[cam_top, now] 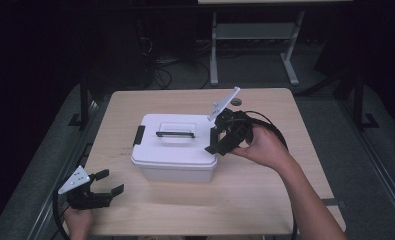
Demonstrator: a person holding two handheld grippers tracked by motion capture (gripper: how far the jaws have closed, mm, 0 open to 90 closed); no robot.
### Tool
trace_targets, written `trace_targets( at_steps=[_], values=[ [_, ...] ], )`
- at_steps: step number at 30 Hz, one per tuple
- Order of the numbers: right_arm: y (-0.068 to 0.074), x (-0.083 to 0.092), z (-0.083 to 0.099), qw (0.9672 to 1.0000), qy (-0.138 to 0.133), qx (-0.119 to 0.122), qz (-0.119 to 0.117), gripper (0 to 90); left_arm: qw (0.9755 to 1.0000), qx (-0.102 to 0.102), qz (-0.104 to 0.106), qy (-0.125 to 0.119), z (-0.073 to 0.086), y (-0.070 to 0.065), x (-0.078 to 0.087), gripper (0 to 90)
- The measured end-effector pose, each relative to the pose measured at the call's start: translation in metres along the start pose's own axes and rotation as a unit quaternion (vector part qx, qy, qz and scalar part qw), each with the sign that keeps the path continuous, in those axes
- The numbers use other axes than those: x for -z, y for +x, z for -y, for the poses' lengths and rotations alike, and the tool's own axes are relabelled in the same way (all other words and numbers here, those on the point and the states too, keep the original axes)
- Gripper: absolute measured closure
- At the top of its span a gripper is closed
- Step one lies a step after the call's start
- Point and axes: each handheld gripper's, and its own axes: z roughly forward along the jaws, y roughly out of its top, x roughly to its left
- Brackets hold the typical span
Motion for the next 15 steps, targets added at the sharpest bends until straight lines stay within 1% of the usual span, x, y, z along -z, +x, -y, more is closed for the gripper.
trace_targets(
  at_steps=[11, 15],
  values=[
    [-0.003, -0.007, -0.016, 0.9999, 0.002, 0.007, -0.008, 31.2, 1.0000, 0.001, 0.000, -0.001, 0.000, -0.001, -0.001, 13.1],
    [-0.003, -0.010, -0.022, 0.9999, 0.001, 0.013, -0.009, 31.3, 1.0000, 0.000, 0.002, -0.001, 0.000, -0.001, -0.001, 13.1]
  ],
)
